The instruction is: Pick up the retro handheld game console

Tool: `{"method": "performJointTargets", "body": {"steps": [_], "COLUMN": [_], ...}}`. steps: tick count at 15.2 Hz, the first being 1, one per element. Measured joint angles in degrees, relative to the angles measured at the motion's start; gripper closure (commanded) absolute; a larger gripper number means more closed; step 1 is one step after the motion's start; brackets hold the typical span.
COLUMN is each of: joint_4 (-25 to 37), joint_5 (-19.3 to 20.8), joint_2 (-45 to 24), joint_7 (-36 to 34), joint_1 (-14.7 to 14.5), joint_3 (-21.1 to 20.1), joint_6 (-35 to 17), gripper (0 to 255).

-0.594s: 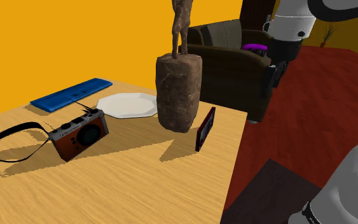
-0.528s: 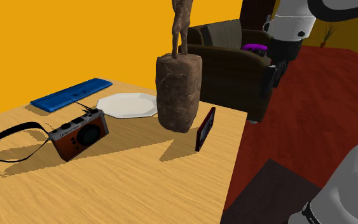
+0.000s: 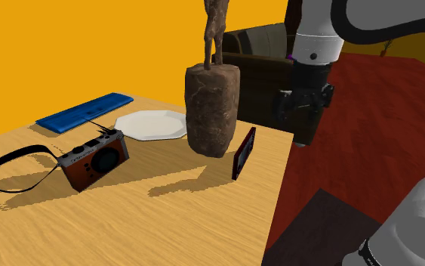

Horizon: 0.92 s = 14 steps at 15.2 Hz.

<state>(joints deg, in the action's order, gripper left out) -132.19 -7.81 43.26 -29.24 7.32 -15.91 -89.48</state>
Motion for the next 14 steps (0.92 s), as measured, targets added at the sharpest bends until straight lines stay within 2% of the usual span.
{"method": "performJointTargets", "body": {"steps": [4, 9, 11, 14], "joint_4": [1.3, 6.98, 7.11, 5.78], "joint_5": [-5.32, -8.88, -9.32, -9.72], "joint_2": [-3.17, -10.95, -12.05, -10.69], "joint_7": [-18.81, -41.91, -45.87, -47.0], "joint_1": [4.17, 11.15, 12.31, 12.7], "joint_3": [-7.67, -17.05, -18.77, -19.54], "joint_6": [-2.83, -7.1, -9.5, -12.11], "gripper": [0, 0, 0, 0]}}
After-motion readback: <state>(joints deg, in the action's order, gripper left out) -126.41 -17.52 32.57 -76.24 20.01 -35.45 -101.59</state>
